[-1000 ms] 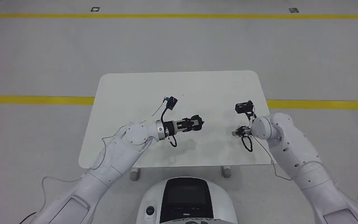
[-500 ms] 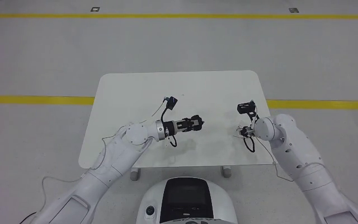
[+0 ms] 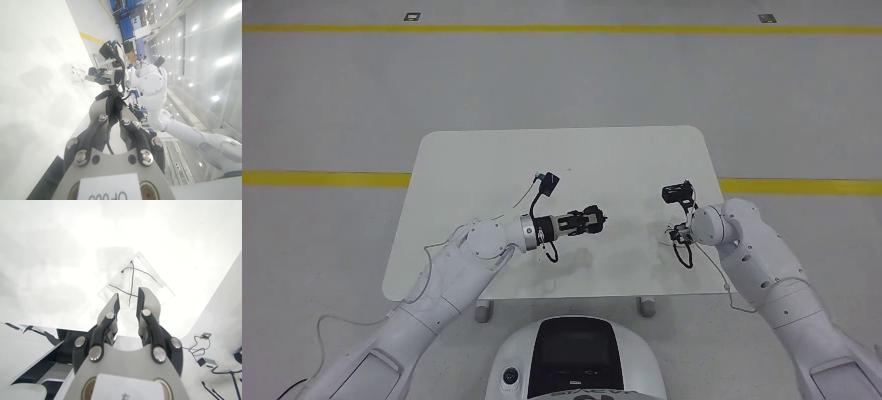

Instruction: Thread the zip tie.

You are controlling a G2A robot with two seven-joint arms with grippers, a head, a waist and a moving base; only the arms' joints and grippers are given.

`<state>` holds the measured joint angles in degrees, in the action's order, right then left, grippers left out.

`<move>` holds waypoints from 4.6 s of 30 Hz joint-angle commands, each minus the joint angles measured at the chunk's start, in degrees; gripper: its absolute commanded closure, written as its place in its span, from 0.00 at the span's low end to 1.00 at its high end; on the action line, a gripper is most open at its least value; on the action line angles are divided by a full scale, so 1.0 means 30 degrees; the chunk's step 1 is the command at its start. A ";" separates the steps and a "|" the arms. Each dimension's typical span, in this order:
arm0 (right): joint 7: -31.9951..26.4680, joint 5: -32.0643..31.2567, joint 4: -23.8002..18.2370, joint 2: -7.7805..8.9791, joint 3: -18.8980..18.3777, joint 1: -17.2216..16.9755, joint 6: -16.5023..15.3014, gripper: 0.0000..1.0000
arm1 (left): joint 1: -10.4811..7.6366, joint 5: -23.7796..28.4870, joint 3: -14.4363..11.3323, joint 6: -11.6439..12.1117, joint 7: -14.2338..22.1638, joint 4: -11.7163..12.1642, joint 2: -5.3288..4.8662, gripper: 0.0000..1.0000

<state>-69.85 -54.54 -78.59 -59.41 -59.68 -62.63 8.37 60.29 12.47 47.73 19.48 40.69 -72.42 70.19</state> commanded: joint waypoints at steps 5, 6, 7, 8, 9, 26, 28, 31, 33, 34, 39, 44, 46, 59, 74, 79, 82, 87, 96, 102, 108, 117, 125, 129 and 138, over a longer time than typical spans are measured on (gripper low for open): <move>-0.0133 -0.0088 0.0880 -0.0223 0.0461 0.0471 -0.0057 0.80 | 0.0000 0.0000 0.0000 0.0000 0.0000 0.0000 0.0000 1.00; -0.0149 -0.0098 0.1012 -0.0264 0.0549 0.0553 -0.0077 0.80 | 0.0000 0.0000 0.0000 0.0000 0.0000 0.0000 0.0000 1.00; -0.0139 -0.0101 0.1155 -0.0305 0.0630 0.0632 -0.0082 0.80 | 0.0000 0.0000 0.0000 0.0000 0.0000 0.0000 0.0000 1.00; -0.0135 -0.0119 0.1305 -0.0347 0.0718 0.0712 -0.0082 0.80 | 0.0000 0.0000 0.0000 0.0000 0.0000 0.0000 0.0000 1.00; -0.0105 -0.0104 0.1485 -0.0405 0.0825 0.0817 -0.0099 0.81 | 0.0000 0.0000 0.0000 0.0000 0.0000 0.0000 0.0000 1.00; 0.0200 -0.0006 0.3735 -0.1047 0.1691 0.1941 -0.0196 0.87 | 0.0000 0.0000 0.0000 0.0000 0.0000 0.0000 0.0000 1.00; 0.0226 0.0009 0.3911 -0.1103 0.1746 0.2022 -0.0222 0.87 | 0.0000 0.0000 0.0000 0.0000 0.0000 0.0000 0.0000 1.00; 0.0287 0.0018 0.4180 -0.1192 0.1828 0.2145 -0.0251 0.87 | 0.0000 0.0000 0.0000 0.0000 0.0000 0.0000 0.0000 1.00; 0.0322 0.0035 0.4363 -0.1258 0.1889 0.2228 -0.0254 0.88 | 0.0000 0.0000 0.0000 0.0000 0.0000 0.0000 0.0000 1.00; 0.0338 0.0040 0.4429 -0.1287 0.1915 0.2266 -0.0256 0.88 | 0.0000 0.0000 0.0000 0.0000 0.0000 0.0000 0.0000 1.00; 0.0366 -0.0023 0.4717 -0.1444 0.2099 0.2432 -0.0203 0.89 | 0.0000 0.0000 0.0000 0.0000 0.0000 0.0000 0.0000 1.00; 0.0400 -0.0104 0.4978 -0.1574 0.2221 0.2573 -0.0179 0.89 | 0.0000 0.0000 0.0000 0.0000 0.0000 0.0000 0.0000 1.00; 0.0407 -0.0152 0.5074 -0.1623 0.2255 0.2627 -0.0158 0.89 | 0.0000 0.0000 0.0000 0.0000 0.0000 0.0000 0.0000 1.00; 0.0470 -0.0444 0.5744 -0.1909 0.2415 0.2920 -0.0052 0.90 | 0.0000 0.0000 0.0000 0.0000 0.0000 0.0000 0.0000 1.00; 0.0504 -0.0644 0.6223 -0.2137 0.2340 0.3061 -0.0188 0.99 | 0.0000 0.0000 0.0000 0.0000 0.0000 0.0000 0.0000 1.00; 0.0410 -0.1002 0.5815 -0.2103 0.2118 0.2939 0.0151 1.00 | 0.0000 0.0000 0.0000 0.0000 0.0000 0.0000 0.0000 1.00; 0.0187 -0.1243 0.5067 -0.1960 0.1717 0.2603 0.0288 1.00 | 0.0000 0.0000 0.0000 0.0000 0.0000 0.0000 0.0000 1.00; -0.0263 -0.1780 0.3034 -0.1562 0.0641 0.1598 0.0477 1.00 | 0.0000 0.0000 0.0000 0.0000 0.0000 0.0000 0.0000 1.00; 0.0111 -0.1692 -0.1391 -0.0790 -0.2238 -0.1201 0.0369 1.00 | 0.0000 0.0000 0.0000 0.0000 0.0000 0.0000 0.0000 1.00; 0.1593 -0.0536 -0.4125 -0.0442 -0.4320 -0.3436 -0.0123 1.00 | 0.0000 0.0000 0.0000 0.0000 0.0000 0.0000 0.0000 1.00; 0.3128 0.0633 -0.5722 -0.0268 -0.5776 -0.5071 -0.0823 1.00 | 0.0000 0.0000 0.0000 0.0000 0.0000 0.0000 0.0000 1.00; 0.3415 0.0872 -0.5786 -0.0291 -0.5750 -0.5118 -0.0915 1.00 | 0.0000 0.0000 0.0000 0.0000 0.0000 0.0000 0.0000 1.00; 0.7308 0.4399 -0.6963 -0.0533 -0.6722 -0.5978 -0.0619 1.00 | 0.0000 0.0000 0.0000 0.0000 0.0000 0.0000 0.0000 1.00; 0.9295 0.6056 -0.7634 -0.0600 -0.7367 -0.6689 -0.1316 1.00 | 0.0000 0.0000 0.0000 0.0000 0.0000 0.0000 0.0000 1.00; 1.0414 0.7145 -0.8184 -0.0602 -0.7867 -0.7390 -0.2512 1.00 | 0.0000 0.0000 0.0000 0.0000 0.0000 0.0000 0.0000 1.00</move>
<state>-38.61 -33.10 -103.14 -61.22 -83.29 -84.80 0.82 60.29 12.47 47.73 19.48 40.69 -72.42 70.19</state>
